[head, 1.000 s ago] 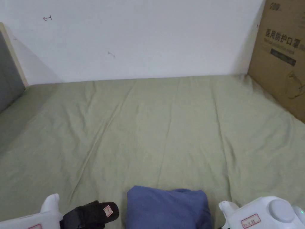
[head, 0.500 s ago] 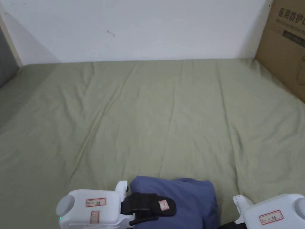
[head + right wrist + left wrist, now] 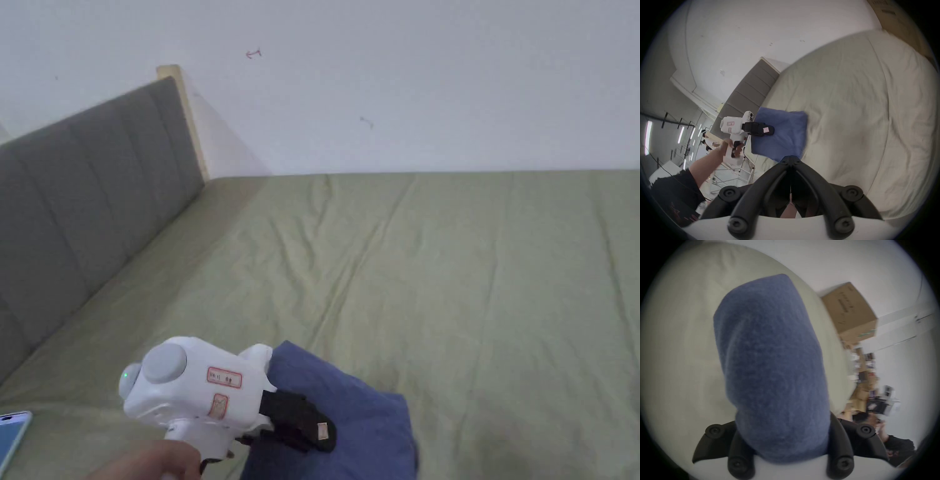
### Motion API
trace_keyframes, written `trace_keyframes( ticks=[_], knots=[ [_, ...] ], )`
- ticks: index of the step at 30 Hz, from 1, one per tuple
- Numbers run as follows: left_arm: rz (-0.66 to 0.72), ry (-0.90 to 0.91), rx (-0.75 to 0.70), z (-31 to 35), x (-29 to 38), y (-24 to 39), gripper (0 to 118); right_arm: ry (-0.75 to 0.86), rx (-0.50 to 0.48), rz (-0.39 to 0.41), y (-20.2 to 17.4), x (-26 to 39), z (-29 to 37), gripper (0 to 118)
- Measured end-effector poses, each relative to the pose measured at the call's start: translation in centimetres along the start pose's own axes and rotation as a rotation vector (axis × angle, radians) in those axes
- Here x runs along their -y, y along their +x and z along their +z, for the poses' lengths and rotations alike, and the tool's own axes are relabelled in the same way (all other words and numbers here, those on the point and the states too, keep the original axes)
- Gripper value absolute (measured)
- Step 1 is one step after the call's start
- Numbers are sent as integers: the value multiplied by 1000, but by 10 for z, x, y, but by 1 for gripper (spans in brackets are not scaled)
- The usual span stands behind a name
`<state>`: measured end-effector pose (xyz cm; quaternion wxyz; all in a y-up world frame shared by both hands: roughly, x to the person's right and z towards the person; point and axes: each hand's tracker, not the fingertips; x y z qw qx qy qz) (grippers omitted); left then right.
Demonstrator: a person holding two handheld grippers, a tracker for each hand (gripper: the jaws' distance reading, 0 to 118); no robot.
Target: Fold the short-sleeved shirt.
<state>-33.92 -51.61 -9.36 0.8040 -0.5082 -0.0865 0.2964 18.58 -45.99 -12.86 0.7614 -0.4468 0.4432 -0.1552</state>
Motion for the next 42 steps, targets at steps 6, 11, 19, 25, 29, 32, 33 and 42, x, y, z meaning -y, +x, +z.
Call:
trace_keyframes(
  ticks=[6, 11, 19, 25, 29, 32, 33, 42],
  knots=[
    [-41, -54, -450, 69, -32, -73, 31, -38, 143, 89, -7, 30, -5, 0],
    [-152, -73, -811, 76, -41, -107, 63, -67, 174, 3, 9, 35, -11, 0],
    [-91, 82, -830, 121, -28, -97, 114, -16, 196, -11, 12, 23, 1, 0],
    [-103, 130, -669, 98, 18, -5, 113, 35, 205, 28, 1, 19, 15, 0],
    [-219, 251, -465, 56, 73, 96, 0, 66, 215, 79, -12, 13, 28, 0],
    [-211, 403, -280, 46, 98, 144, 0, 90, 227, 113, -27, 6, 42, 0],
    [-250, 461, -256, 44, 107, 166, 0, 99, 237, 122, -33, 2, 47, 0],
    [-563, 1121, -322, 89, 122, 297, 0, 672, 393, 418, -106, -51, 113, 0]
  ],
)
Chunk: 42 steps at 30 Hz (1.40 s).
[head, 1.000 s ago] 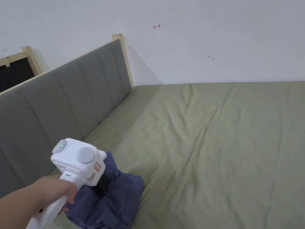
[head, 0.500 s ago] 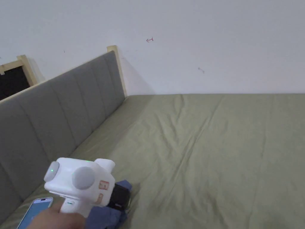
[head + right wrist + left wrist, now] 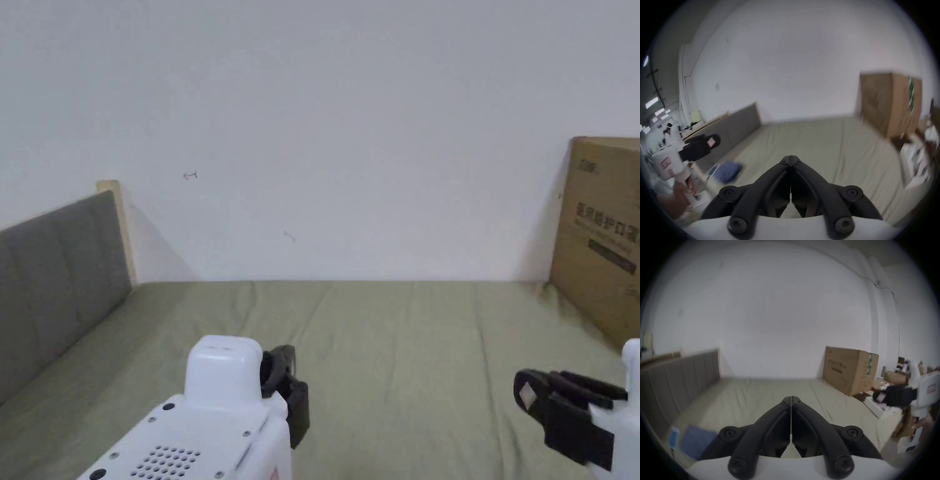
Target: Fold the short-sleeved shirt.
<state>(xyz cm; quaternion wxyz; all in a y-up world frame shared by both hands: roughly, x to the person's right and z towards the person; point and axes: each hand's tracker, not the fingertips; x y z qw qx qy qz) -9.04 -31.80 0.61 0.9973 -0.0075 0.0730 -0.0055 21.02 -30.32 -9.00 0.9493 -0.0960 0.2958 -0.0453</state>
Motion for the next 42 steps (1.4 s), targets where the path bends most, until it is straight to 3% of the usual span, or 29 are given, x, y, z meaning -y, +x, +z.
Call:
trace_keyframes(
  ticks=[4, 9, 13, 17, 19, 22, 23, 25, 34, 42],
  knots=[
    [-43, 103, -106, 17, -14, 24, 0, 276, 163, 63, -1, -1, 18, 0],
    [-119, 157, -245, 49, 36, 37, 0, 222, 325, 123, 8, 51, 27, 0],
    [-34, 72, -239, 49, 46, 29, 0, 190, 278, 89, 21, 64, 34, 0],
    [-52, 50, -255, 40, 42, 28, 3, 218, 314, 113, 20, 57, 39, 0],
    [-22, 55, -237, 42, 41, 27, 19, 231, 319, 115, 17, 56, 42, 14],
    [2, 48, -215, 42, 39, 29, 105, 229, 319, 145, 13, 55, 42, 80],
    [-3, 33, -214, 40, 40, 30, 118, 223, 342, 165, 10, 55, 41, 106],
    [-14, 74, -212, 43, 40, 33, 118, 240, 385, 198, 5, 57, 42, 114],
    [7, 44, -153, 50, 40, 31, 118, 252, 373, 163, 2, 58, 48, 114],
    [18, 44, -151, 51, 37, 29, 118, 227, 367, 186, -3, 60, 43, 114]
  ],
)
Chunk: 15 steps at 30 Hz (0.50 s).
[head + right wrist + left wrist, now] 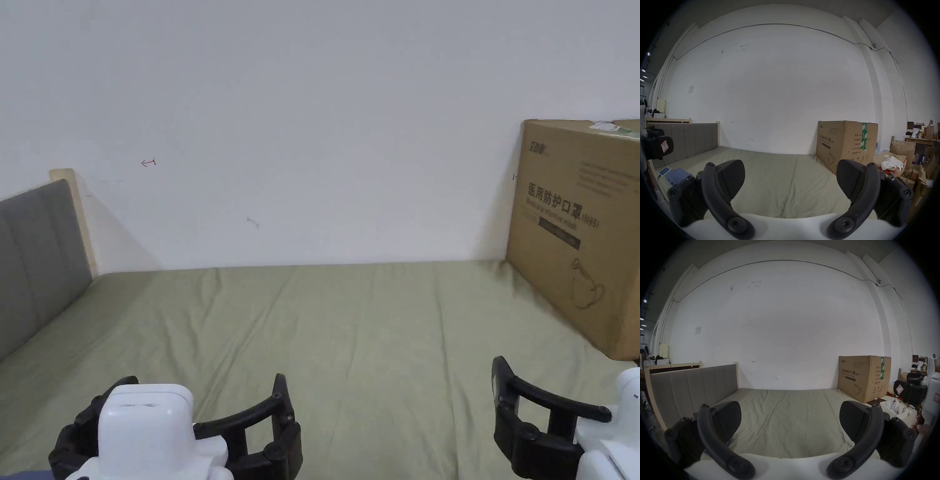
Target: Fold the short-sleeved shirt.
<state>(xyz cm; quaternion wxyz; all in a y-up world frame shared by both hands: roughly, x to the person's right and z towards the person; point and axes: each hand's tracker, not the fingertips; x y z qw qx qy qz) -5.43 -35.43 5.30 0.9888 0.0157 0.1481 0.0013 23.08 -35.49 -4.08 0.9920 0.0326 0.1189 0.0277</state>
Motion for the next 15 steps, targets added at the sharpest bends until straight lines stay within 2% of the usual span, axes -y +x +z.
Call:
trace_keyframes(
  ticks=[15],
  knots=[
    [-14, -72, -31, -13, -6, 10, 118, -59, -37, -13, -8, 4, -6, 114]
  ],
)
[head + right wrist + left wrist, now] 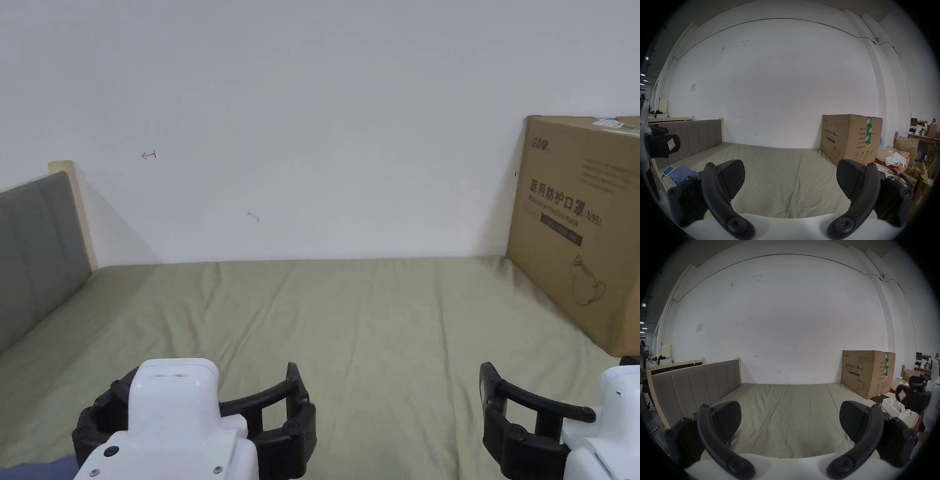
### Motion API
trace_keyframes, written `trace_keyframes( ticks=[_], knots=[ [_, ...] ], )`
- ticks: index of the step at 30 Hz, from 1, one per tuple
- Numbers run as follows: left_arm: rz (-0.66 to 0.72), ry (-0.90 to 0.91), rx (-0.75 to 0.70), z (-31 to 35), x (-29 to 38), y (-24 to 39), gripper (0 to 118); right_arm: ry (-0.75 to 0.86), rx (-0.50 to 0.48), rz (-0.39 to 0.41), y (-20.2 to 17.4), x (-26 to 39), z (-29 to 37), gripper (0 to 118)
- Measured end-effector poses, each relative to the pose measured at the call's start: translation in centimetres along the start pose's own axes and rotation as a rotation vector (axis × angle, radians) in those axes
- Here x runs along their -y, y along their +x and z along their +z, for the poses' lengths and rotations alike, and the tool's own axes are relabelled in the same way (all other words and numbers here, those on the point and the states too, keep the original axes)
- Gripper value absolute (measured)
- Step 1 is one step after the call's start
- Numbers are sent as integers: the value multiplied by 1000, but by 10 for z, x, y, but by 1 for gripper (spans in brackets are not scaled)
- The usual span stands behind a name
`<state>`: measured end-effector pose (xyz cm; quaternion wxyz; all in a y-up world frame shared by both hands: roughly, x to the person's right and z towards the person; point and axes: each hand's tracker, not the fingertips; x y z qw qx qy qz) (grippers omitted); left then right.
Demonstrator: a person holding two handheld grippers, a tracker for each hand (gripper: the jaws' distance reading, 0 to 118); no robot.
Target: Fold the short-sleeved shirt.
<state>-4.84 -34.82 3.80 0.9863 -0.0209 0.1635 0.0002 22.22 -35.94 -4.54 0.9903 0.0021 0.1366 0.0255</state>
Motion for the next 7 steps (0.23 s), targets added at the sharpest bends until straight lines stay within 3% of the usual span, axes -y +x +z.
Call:
trace_keyframes(
  ticks=[7],
  knots=[
    [20, -26, 17, -1, 6, 1, 118, -23, -16, -10, -2, 3, -3, 114]
  ],
)
